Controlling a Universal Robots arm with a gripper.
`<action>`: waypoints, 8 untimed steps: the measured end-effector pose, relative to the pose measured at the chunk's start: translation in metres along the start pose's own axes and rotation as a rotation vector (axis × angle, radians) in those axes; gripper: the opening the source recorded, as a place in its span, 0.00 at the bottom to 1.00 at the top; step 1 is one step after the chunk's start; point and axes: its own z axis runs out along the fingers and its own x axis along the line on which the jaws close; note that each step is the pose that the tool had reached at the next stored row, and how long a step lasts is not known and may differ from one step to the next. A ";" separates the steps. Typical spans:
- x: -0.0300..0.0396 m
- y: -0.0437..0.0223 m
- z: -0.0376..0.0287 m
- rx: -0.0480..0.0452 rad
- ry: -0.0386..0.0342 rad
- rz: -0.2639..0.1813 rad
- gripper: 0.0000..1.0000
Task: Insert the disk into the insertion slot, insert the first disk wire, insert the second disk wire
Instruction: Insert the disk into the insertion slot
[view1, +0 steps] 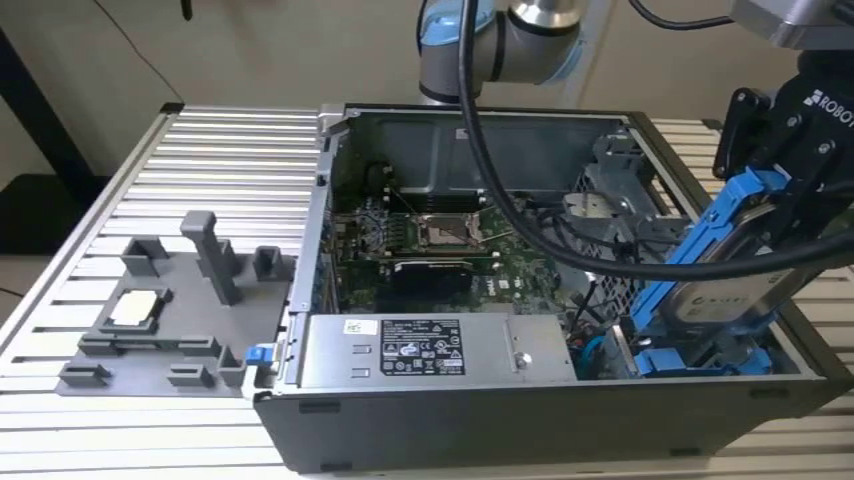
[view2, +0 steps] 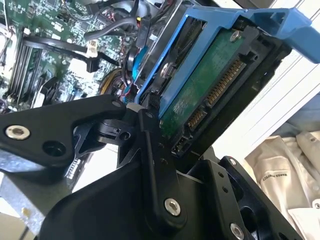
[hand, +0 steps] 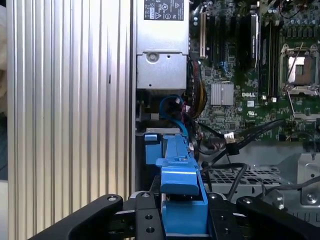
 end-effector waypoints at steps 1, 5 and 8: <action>0.0000 -0.0003 0.0012 0.0000 -0.0001 0.000 0.33; 0.0000 -0.0010 0.0056 0.0000 0.0000 0.000 0.33; 0.0001 -0.0011 0.0079 0.0000 -0.0005 0.000 0.33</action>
